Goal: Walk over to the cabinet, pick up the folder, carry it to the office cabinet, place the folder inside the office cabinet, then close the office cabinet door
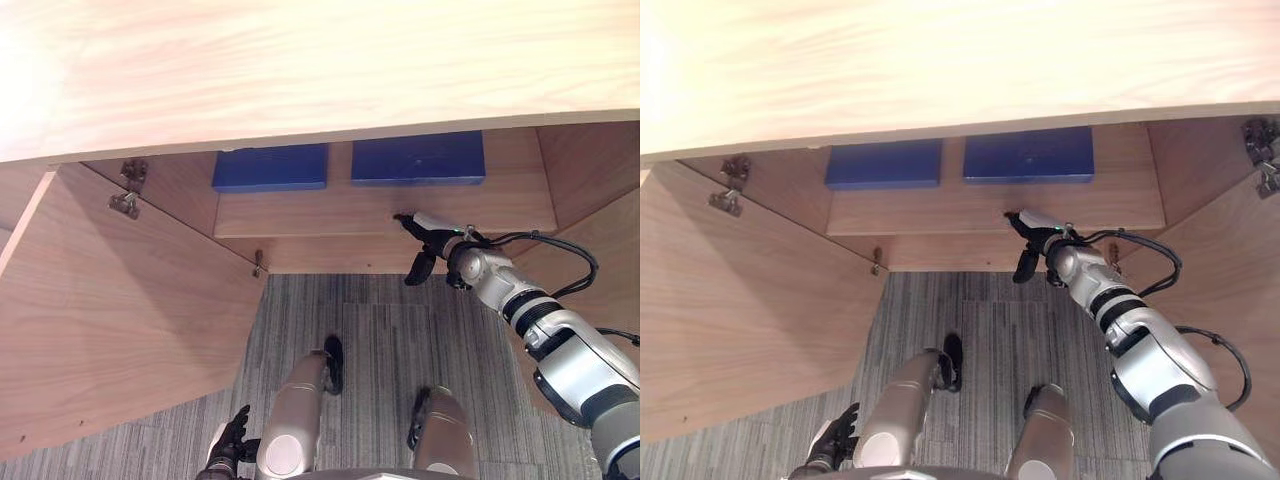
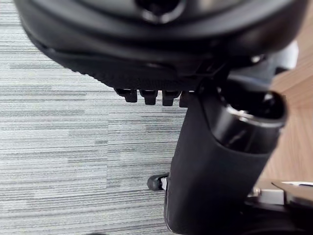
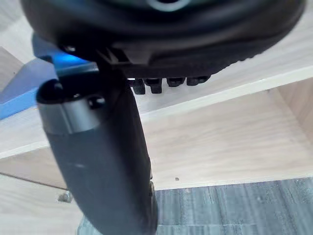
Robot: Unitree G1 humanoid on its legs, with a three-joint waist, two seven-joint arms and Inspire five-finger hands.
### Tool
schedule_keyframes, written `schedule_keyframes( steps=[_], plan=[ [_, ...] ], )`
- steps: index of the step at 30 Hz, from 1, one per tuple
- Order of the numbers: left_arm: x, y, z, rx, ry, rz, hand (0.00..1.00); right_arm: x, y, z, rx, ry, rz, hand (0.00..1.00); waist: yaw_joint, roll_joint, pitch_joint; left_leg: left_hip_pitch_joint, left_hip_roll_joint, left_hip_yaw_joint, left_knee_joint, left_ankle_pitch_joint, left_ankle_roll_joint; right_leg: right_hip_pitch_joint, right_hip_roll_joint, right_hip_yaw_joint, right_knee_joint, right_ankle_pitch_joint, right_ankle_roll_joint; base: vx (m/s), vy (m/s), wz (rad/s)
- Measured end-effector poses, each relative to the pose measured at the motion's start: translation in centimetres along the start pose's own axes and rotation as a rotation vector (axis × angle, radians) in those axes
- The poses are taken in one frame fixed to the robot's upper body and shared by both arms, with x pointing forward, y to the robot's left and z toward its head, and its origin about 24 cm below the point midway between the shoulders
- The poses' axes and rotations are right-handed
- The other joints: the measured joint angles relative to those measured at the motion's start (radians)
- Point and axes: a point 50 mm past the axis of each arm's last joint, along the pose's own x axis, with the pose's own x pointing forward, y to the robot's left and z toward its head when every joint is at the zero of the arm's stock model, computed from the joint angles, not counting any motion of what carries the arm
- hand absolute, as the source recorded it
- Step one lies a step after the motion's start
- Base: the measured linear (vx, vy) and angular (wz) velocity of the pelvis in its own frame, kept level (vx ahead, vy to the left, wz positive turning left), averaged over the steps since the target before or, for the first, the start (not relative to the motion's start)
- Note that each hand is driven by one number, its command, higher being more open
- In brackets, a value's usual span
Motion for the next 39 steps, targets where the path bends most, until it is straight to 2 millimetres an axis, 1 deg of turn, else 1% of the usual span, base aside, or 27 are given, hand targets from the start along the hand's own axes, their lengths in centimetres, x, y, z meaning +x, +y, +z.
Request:
schedule_keyframes(
  steps=[1, 4, 7, 8, 9, 10, 12, 14, 16, 17, 19, 20, 21, 22, 24, 25, 26, 27, 28, 29, 31, 32, 33, 34, 35, 38, 39],
  plan=[
    [0.0, 0.0, 0.0, 0.001, 0.0, 0.002, 1.0, 0.1, 0.3, 0.3, -0.068, -0.001, 0.011, 1.0, 0.001, -0.001, 0.0, 0.011, 0.0, 0.004, -0.009, 0.0, 0.0, 0.009, 0.001, 0.001, -0.01, 0.003, 0.001, 0.03, 0.0, -0.17],
    [0.0, 0.1, -0.1, 0.008, 0.008, 0.006, 1.0, 0.4, 1.1, 0.8, -0.167, 0.002, 0.037, 1.0, -0.003, -0.006, 0.002, 0.052, 0.001, 0.006, -0.045, 0.008, -0.004, 0.051, 0.006, -0.004, -0.049, 0.016, 0.002, 0.05, -0.017, -0.05],
    [0.0, 0.3, -0.4, 0.026, 0.022, 0.011, 1.0, 0.7, 2.3, 1.2, -0.215, 0.008, 0.07, 1.0, -0.002, -0.014, 0.003, 0.128, -0.001, 0.006, -0.16, 0.057, -0.016, 0.123, 0.018, -0.038, -0.153, 0.061, -0.002, 0.1, -0.054, 0.01],
    [0.0, 0.5, -0.5, 0.048, 0.03, 0.009, 1.0, 0.8, 2.9, 1.4, -0.231, 0.01, 0.085, 1.0, -0.002, -0.021, 0.0, 0.164, -0.001, 0.003, -0.233, 0.098, -0.028, 0.16, 0.029, -0.063, -0.216, 0.089, -0.007, 0.09, -0.057, 0.09],
    [0.0, 0.6, -0.5, 0.057, 0.033, 0.01, 1.0, 0.8, 3.2, 1.5, -0.227, 0.009, 0.092, 1.0, -0.002, -0.023, -0.002, 0.179, 0.0, 0.002, -0.263, 0.114, -0.032, 0.176, 0.034, -0.075, -0.239, 0.099, -0.01, 0.15, -0.113, 0.21],
    [-0.1, 0.9, -0.8, 0.063, 0.049, 0.016, 1.0, 0.9, 3.9, 1.7, -0.201, 0.008, 0.104, 1.0, -0.004, -0.033, -0.007, 0.215, 0.002, 0.0, -0.333, 0.153, -0.051, 0.214, 0.048, -0.099, -0.293, 0.121, -0.017, 0.11, -0.09, 0.19],
    [-0.1, 1.0, -1.2, 0.061, 0.067, 0.02, 1.0, 0.9, 4.9, 1.8, -0.162, 0.012, 0.127, 1.0, -0.001, -0.039, -0.011, 0.254, 0.01, -0.002, -0.385, 0.176, -0.059, 0.253, 0.068, -0.117, -0.342, 0.139, -0.022, 0.09, -0.076, 0.12],
    [-0.3, 1.2, -1.8, 0.043, 0.09, 0.034, 1.0, 0.8, 6.4, 2.1, -0.084, 0.015, 0.159, 1.0, 0.0, -0.051, -0.022, 0.287, 0.025, -0.003, -0.428, 0.198, -0.087, 0.297, 0.092, -0.129, -0.4, 0.165, -0.029, 0.08, -0.078, -0.01],
    [-0.4, 1.5, -2.4, 0.033, 0.114, 0.059, 1.0, 0.3, 9.0, 1.9, 0.048, 0.034, 0.192, 1.0, 0.0, -0.063, -0.034, 0.311, 0.048, 0.0, -0.435, 0.201, -0.091, 0.341, 0.124, -0.131, -0.462, 0.195, -0.037, 0.06, -0.082, -0.11],
    [-0.3, 1.5, -2.4, 0.027, 0.117, 0.066, 1.0, 0.0, 9.8, 1.6, 0.103, 0.046, 0.19, 1.0, -0.002, -0.067, -0.036, 0.317, 0.052, 0.0, -0.431, 0.2, -0.092, 0.349, 0.128, -0.13, -0.467, 0.2, -0.036, 0.02, -0.038, -0.11],
    [-0.4, 1.7, -2.9, 0.014, 0.139, 0.106, 1.0, -1.7, 13.8, 0.1, 0.384, 0.124, 0.176, 1.0, -0.013, -0.079, -0.054, 0.326, 0.065, -0.008, -0.379, 0.189, -0.105, 0.383, 0.137, -0.128, -0.476, 0.223, -0.034, 0.0, -0.018, -0.08],
    [-0.4, 1.8, -3.1, 0.005, 0.148, 0.12, 1.0, -2.2, 14.8, -0.2, 0.471, 0.155, 0.166, 1.0, -0.018, -0.08, -0.058, 0.33, 0.069, -0.016, -0.358, 0.181, -0.115, 0.397, 0.141, -0.126, -0.482, 0.23, -0.034, -0.03, 0.004, -0.2],
    [-0.5, 1.8, -3.4, -0.017, 0.164, 0.152, 1.0, -3.2, 16.8, -0.7, 0.623, 0.218, 0.142, 1.0, -0.029, -0.086, -0.065, 0.339, 0.072, -0.052, -0.312, 0.161, -0.131, 0.419, 0.146, -0.109, -0.493, 0.24, -0.033, -0.05, 0.012, -0.31],
    [-0.6, 1.8, -3.8, -0.027, 0.179, 0.168, 1.0, -3.8, 17.9, -0.8, 0.702, 0.252, 0.132, 1.0, -0.034, -0.089, -0.077, 0.338, 0.071, -0.075, -0.29, 0.148, -0.136, 0.424, 0.15, -0.097, -0.502, 0.241, -0.033, -0.05, 0.024, -0.61],
    [-1.0, 1.6, -5.3, -0.04, 0.249, 0.191, 1.0, -6.3, 21.7, -1.4, 0.916, 0.375, 0.113, 1.0, -0.071, -0.085, -0.138, 0.346, 0.071, -0.151, -0.269, 0.086, -0.135, 0.422, 0.173, -0.033, -0.556, 0.258, -0.038, -0.03, 0.066, -0.83],
    [-1.1, 1.5, -5.6, -0.037, 0.265, 0.189, 1.0, -6.8, 22.4, -1.5, 0.963, 0.404, 0.111, 1.0, -0.082, -0.081, -0.143, 0.356, 0.07, -0.169, -0.277, 0.075, -0.127, 0.422, 0.181, -0.019, -0.569, 0.271, -0.037, -0.04, 0.112, -0.83],
    [-1.2, 1.5, -6.0, -0.03, 0.293, 0.19, 1.0, -8.2, 24.2, -1.8, 1.079, 0.48, 0.107, 1.0, -0.1, -0.082, -0.153, 0.384, 0.069, -0.175, -0.316, 0.072, -0.124, 0.42, 0.188, 0.013, -0.591, 0.297, -0.033, -0.07, 0.116, -0.74],
    [-1.3, 1.6, -6.4, -0.028, 0.312, 0.191, 1.0, -9.4, 25.7, -1.9, 1.158, 0.538, 0.113, 1.0, -0.111, -0.088, -0.158, 0.414, 0.065, -0.167, -0.363, 0.083, -0.107, 0.418, 0.19, 0.038, -0.606, 0.316, -0.032, -0.15, 0.121, -0.86],
    [-1.7, 1.9, -7.2, -0.021, 0.348, 0.197, 1.0, -12.0, 28.5, -2.1, 1.279, 0.658, 0.117, 1.0, -0.132, -0.105, -0.173, 0.462, 0.052, -0.136, -0.454, 0.117, -0.092, 0.415, 0.186, 0.068, -0.626, 0.329, -0.03, -0.13, 0.07, -0.65],
    [-1.8, 1.9, -7.5, -0.02, 0.364, 0.197, 1.0, -13.0, 29.5, -2.1, 1.325, 0.706, 0.118, 1.0, -0.137, -0.109, -0.18, 0.485, 0.047, -0.126, -0.492, 0.137, -0.091, 0.411, 0.183, 0.082, -0.627, 0.332, -0.029, -0.14, 0.041, -0.6],
    [-2.5, 1.9, -8.7, -0.017, 0.414, 0.218, 1.0, -16.3, 32.1, -2.4, 1.465, 0.877, 0.078, 1.0, -0.154, -0.113, -0.203, 0.559, 0.036, -0.089, -0.63, 0.205, -0.085, 0.388, 0.181, 0.129, -0.623, 0.336, -0.029, -0.09, 0.021, -0.59],
    [-2.7, 1.8, -8.9, -0.013, 0.425, 0.225, 1.0, -17.0, 32.6, -2.5, 1.492, 0.916, 0.062, 1.0, -0.161, -0.112, -0.206, 0.573, 0.036, -0.075, -0.659, 0.222, -0.083, 0.381, 0.184, 0.141, -0.623, 0.341, -0.029, -0.1, 0.022, -0.68],
    [-2.7, 1.6, -9.0, -0.009, 0.44, 0.23, 1.0, -18.2, 33.4, -2.4, 1.521, 0.983, 0.037, 1.0, -0.165, -0.11, -0.208, 0.592, 0.04, -0.042, -0.691, 0.243, -0.079, 0.367, 0.195, 0.166, -0.622, 0.35, -0.033, -0.14, 0.041, -0.73],
    [-2.9, 1.6, -9.2, -0.009, 0.45, 0.241, 1.0, -19.3, 34.1, -2.3, 1.558, 1.047, 0.017, 1.0, -0.165, -0.113, -0.209, 0.605, 0.045, -0.008, -0.695, 0.247, -0.079, 0.359, 0.203, 0.193, -0.619, 0.353, -0.032, -0.14, 0.041, -0.87],
    [-3.0, 1.6, -9.4, -0.014, 0.459, 0.248, 1.0, -19.9, 34.5, -2.2, 1.573, 1.079, 0.005, 1.0, -0.165, -0.116, -0.212, 0.613, 0.047, 0.019, -0.695, 0.247, -0.079, 0.349, 0.207, 0.212, -0.614, 0.353, -0.033, -0.11, 0.044, -0.77],
    [-3.3, 1.6, -10.1, -0.05, 0.491, 0.265, 1.0, -20.5, 35.0, -1.9, 1.604, 1.115, -0.004, 1.0, -0.168, -0.126, -0.212, 0.653, 0.052, 0.108, -0.694, 0.237, -0.073, 0.338, 0.203, 0.222, -0.609, 0.354, -0.038, -0.09, 0.084, -0.93],
    [-3.4, 1.7, -10.3, -0.083, 0.507, 0.274, 1.0, -20.4, 34.9, -1.8, 1.61, 1.113, -0.009, 1.0, -0.168, -0.131, -0.21, 0.666, 0.055, 0.152, -0.691, 0.231, -0.072, 0.331, 0.185, 0.184, -0.608, 0.358, -0.058, -0.08, 0.109, -1.05]
  ],
)
